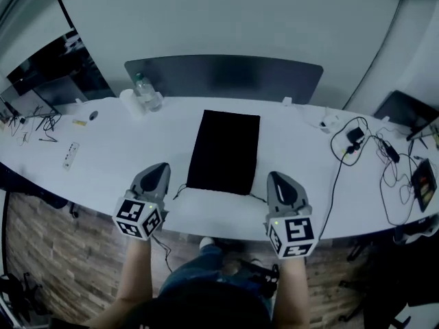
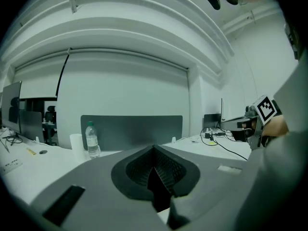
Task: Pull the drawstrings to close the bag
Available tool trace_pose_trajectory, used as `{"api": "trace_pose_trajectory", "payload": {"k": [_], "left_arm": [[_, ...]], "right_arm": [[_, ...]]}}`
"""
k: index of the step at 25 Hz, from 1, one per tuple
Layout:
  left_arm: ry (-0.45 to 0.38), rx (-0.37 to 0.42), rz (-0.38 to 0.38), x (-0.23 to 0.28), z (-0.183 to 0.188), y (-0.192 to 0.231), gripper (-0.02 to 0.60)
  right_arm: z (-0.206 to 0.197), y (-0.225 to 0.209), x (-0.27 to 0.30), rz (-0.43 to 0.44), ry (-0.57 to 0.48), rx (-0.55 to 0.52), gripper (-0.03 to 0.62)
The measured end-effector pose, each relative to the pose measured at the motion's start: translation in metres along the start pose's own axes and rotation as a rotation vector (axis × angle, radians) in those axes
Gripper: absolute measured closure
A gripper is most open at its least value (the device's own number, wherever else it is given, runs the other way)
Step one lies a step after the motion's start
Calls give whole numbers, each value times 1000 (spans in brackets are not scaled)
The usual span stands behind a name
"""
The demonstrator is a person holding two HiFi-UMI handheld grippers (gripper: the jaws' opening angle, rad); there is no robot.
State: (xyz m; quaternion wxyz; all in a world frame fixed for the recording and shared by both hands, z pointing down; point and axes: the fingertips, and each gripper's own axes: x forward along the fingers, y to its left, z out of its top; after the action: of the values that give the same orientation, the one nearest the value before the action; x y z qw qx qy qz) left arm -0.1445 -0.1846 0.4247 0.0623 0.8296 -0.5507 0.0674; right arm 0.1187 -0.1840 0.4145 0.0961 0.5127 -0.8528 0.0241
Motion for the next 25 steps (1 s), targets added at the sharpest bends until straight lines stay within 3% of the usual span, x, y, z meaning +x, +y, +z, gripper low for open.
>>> {"api": "trace_pose_trajectory", "payload": {"k": [4,5,10,15,20,25], "left_arm": [[45,0,-77,13,-12,22,576],[60,1,-103,16,-16,25,550],[144,11,-206,26,-42,30,479],[277,22,-277,27,-79,26,476],[442,1,-310,22,-126,19,466],[623,31,-333,9,-179,8,451]], "right_arm": [[-4,11,12,-47,24,9,599],[-5,13,14,-56,32,15,597],[-24,16,19,-55,98,28,465],[-61,10,17,-22,223,22,480],[-98,4,18,13,340,31,497],[-128,7,17,67,430,44,500]]}}
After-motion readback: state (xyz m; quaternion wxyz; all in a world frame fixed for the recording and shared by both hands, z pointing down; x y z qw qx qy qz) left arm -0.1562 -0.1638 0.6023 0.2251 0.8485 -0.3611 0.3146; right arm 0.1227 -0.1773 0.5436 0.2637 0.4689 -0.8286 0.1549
